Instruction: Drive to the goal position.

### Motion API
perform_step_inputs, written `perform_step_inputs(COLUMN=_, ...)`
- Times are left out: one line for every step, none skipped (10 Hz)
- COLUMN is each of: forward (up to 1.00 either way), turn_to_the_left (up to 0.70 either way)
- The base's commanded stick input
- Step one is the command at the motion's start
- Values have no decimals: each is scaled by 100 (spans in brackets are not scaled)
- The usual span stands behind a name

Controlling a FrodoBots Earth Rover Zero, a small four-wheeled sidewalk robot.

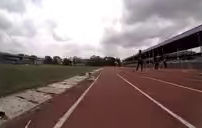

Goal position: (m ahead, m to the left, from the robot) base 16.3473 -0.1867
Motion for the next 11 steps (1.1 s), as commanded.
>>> perform_step_inputs(forward=70, turn_to_the_left=0)
perform_step_inputs(forward=70, turn_to_the_left=0)
perform_step_inputs(forward=70, turn_to_the_left=0)
perform_step_inputs(forward=70, turn_to_the_left=0)
perform_step_inputs(forward=70, turn_to_the_left=0)
perform_step_inputs(forward=70, turn_to_the_left=0)
perform_step_inputs(forward=70, turn_to_the_left=0)
perform_step_inputs(forward=70, turn_to_the_left=0)
perform_step_inputs(forward=70, turn_to_the_left=0)
perform_step_inputs(forward=70, turn_to_the_left=-1)
perform_step_inputs(forward=70, turn_to_the_left=-1)
